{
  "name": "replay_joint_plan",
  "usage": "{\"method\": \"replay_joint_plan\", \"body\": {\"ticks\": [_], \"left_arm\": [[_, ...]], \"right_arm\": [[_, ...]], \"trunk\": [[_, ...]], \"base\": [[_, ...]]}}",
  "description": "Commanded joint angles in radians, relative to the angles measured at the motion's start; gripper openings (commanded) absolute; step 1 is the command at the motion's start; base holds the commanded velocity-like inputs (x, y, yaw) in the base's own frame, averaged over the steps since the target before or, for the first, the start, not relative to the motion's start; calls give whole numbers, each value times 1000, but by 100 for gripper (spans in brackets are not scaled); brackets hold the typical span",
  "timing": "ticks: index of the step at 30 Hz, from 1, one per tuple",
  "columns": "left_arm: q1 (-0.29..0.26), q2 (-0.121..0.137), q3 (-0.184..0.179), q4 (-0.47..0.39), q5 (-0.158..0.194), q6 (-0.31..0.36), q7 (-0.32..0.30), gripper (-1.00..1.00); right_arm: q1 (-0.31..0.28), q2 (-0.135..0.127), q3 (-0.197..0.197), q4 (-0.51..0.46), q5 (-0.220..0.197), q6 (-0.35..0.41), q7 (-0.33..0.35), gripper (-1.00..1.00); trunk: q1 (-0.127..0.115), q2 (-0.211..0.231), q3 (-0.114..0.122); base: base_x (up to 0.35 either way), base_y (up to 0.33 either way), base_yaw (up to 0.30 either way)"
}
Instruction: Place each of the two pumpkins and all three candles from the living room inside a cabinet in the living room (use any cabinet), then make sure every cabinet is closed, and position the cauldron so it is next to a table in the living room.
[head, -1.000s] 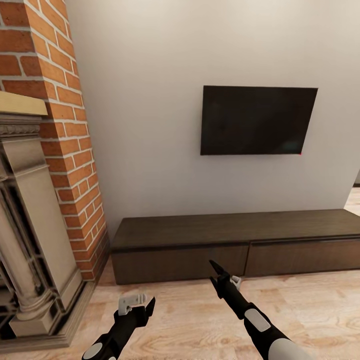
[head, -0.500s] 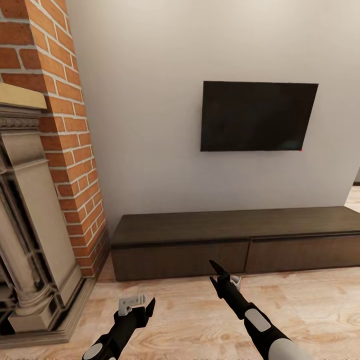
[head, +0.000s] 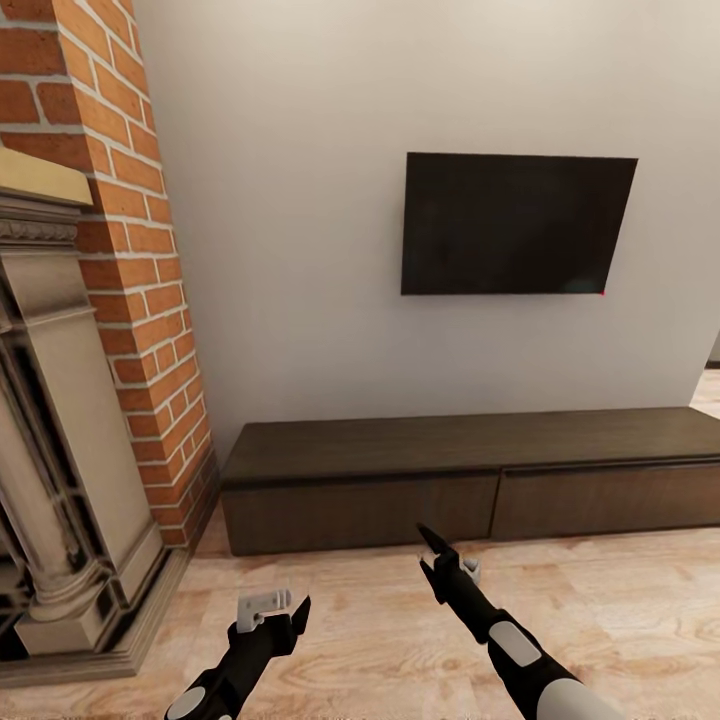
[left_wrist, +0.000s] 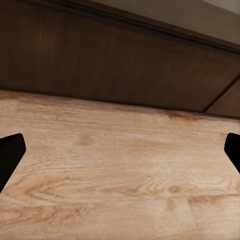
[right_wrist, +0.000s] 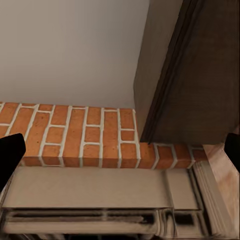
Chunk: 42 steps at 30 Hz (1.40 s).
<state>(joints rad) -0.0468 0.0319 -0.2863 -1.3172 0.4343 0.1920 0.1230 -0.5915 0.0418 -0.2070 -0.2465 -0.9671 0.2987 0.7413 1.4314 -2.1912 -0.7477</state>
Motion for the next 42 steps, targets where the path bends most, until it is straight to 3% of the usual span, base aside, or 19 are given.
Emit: {"method": "replay_joint_plan", "body": {"ticks": [1,9,15,22,31,42], "left_arm": [[-1,1,-3,-1,10,3,10,100],[9,2,-3,-17,10,1,7,100],[94,1,-2,-81,9,-80,11,100],[115,2,-1,-95,9,-106,12,100],[118,2,-2,-98,9,-108,12,100],[119,2,-1,-99,9,-107,13,100]], "right_arm": [[-1,1,-4,3,-7,10,-8,100],[-1,1,-5,7,-7,10,-24,100],[-1,0,-7,7,-7,10,-26,100],[-1,0,-49,7,-6,23,-26,100],[-1,0,-58,7,-6,55,-25,100],[-1,-7,-60,5,-6,60,-27,100]], "trunk": [[4,-8,-4],[34,-64,-29],[57,-106,-48],[84,-155,-70],[84,-155,-70],[84,-155,-70]], "base": [[0,0,0],[0,0,0],[0,0,0],[0,0,0],[19,0,0],[283,0,0]]}}
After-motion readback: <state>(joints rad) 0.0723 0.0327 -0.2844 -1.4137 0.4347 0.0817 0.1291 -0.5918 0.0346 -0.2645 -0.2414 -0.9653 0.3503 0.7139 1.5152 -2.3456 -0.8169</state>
